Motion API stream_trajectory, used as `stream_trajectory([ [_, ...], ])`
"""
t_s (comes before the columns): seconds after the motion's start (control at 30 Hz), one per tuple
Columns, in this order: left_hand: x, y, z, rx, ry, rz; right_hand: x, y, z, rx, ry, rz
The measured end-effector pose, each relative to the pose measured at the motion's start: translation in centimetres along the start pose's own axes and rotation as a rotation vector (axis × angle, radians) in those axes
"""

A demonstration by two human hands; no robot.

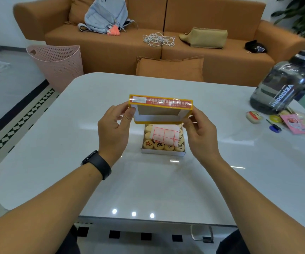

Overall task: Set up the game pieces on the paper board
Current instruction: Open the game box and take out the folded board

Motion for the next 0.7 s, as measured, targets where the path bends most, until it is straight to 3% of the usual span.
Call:
stream_trajectory([
  [0.1,0.2,-0.8,0.1,0.078,0.009,-0.068,-0.6,0.5,-0.4,-0.089,0.033,0.063],
  [0.3,0.4,-0.8,0.2,0.024,0.002,0.070,-2.5,1.8,-1.7,-0.426,0.143,0.286],
  [0.43,1.6,-2.1,0.8,0.102,0.006,0.085,-4.6,0.8,-1.8,-0.576,0.163,0.315],
  [0.7,7.1,-6.7,2.1,0.402,0.091,0.404,-15.1,-4.1,3.3,-0.565,-0.184,0.057],
])
Point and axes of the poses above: each hand's wrist, its own z-axis towards the middle knuckle, its own x-axis out of the back of the hand, y = z × x, the point moved 9 cm from there along z, towards the middle knuckle, and after that the axes turned 7 degrees about -z, right-handed, at the moved point
